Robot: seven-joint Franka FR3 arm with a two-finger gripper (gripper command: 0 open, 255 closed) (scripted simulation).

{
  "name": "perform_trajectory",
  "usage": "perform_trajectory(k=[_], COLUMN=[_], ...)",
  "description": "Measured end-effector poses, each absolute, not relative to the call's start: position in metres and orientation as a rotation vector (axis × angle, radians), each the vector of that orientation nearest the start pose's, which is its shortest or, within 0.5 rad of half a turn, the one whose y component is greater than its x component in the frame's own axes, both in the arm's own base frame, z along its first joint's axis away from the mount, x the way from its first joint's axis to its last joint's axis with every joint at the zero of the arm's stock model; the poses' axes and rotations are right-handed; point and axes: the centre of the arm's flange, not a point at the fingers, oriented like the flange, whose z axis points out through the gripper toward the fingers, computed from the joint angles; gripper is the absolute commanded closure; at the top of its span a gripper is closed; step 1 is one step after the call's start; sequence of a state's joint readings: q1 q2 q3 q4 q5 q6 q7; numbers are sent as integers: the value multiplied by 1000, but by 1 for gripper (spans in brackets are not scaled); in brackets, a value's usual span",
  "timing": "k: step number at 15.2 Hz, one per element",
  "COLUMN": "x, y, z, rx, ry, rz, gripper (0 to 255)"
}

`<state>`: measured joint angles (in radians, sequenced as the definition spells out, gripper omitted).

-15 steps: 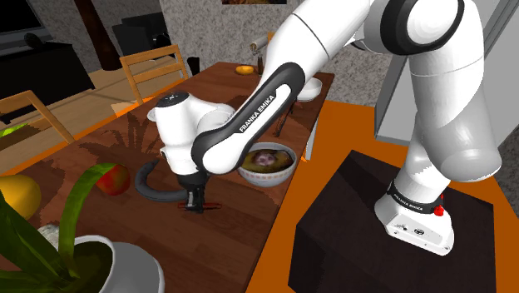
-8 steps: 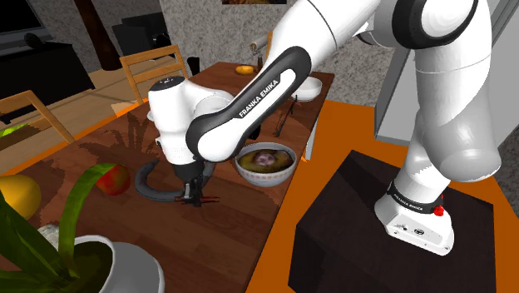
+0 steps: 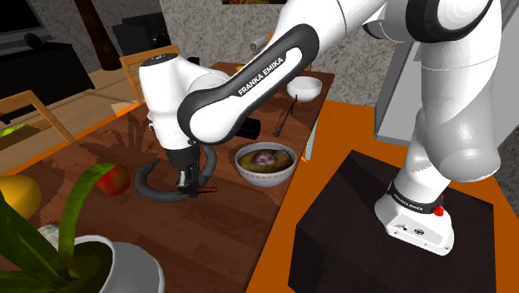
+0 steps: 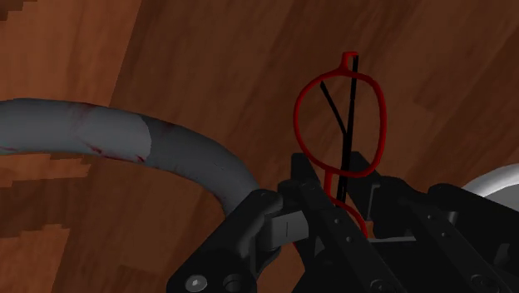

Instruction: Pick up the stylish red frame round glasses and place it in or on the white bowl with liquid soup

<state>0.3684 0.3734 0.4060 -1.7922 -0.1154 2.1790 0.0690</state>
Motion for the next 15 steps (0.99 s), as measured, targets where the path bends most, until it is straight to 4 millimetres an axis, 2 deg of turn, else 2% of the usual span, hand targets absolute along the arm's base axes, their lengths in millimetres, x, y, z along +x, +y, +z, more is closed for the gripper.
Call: perform_trajectory(k=[15], x=[477], y=[433], z=[441], rx=[-2870], ry=[-1114], rz=[-35], gripper=[255])
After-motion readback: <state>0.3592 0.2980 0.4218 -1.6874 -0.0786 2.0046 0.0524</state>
